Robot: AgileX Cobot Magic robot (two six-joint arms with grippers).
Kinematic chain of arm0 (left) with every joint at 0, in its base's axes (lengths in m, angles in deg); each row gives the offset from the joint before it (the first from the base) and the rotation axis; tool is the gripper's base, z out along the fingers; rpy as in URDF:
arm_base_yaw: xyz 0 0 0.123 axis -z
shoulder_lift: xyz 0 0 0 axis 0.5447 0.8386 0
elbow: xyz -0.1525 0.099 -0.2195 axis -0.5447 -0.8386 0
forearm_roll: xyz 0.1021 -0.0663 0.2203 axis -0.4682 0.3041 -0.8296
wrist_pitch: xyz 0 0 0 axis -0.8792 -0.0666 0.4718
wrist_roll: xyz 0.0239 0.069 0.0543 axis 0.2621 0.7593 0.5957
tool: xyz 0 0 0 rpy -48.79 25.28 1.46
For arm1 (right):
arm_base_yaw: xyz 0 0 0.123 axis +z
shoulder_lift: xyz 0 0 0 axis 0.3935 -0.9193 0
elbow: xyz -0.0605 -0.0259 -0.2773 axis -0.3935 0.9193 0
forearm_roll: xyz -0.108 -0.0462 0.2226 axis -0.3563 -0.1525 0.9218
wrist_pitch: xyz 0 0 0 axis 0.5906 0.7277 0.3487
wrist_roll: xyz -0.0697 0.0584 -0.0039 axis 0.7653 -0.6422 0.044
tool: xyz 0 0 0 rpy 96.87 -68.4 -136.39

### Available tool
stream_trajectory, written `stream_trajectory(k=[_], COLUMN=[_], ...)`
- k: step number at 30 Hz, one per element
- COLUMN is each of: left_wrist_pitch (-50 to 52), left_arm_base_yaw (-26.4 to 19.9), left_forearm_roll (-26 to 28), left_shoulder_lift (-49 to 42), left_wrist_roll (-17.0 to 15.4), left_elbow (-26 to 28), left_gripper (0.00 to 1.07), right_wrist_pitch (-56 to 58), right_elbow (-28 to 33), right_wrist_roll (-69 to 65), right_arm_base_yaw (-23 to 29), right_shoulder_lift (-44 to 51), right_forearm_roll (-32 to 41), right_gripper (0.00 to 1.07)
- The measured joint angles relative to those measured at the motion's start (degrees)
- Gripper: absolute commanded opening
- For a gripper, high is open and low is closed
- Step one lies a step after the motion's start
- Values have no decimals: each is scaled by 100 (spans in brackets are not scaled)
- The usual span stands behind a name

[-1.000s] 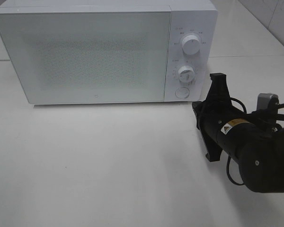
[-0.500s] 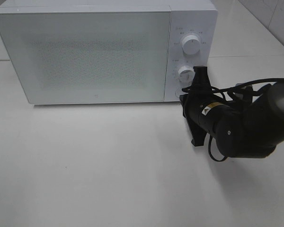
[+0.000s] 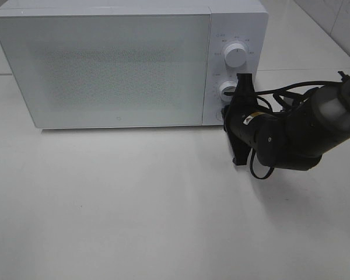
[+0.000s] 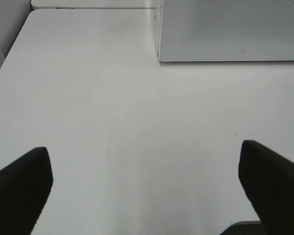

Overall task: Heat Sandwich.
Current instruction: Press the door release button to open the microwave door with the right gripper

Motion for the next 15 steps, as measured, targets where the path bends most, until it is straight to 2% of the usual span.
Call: stream_trajectory(k=[7,15], left_wrist_pitch=[0,0], left_arm_base_yaw=[0,0], left_forearm_roll=[0,0], left_shoulder_lift=[0,0], left_wrist_roll=[0,0], left_elbow=[0,0], left_gripper=[98,98], right_wrist_pitch=[246,23], right_elbow=[-126,-143], right_wrist_roll=[34,40], right_arm_base_yaw=[-52,-52], right_shoulder_lift=[-11,-109], right_forearm_roll=[-6,63], right_gripper=[0,0])
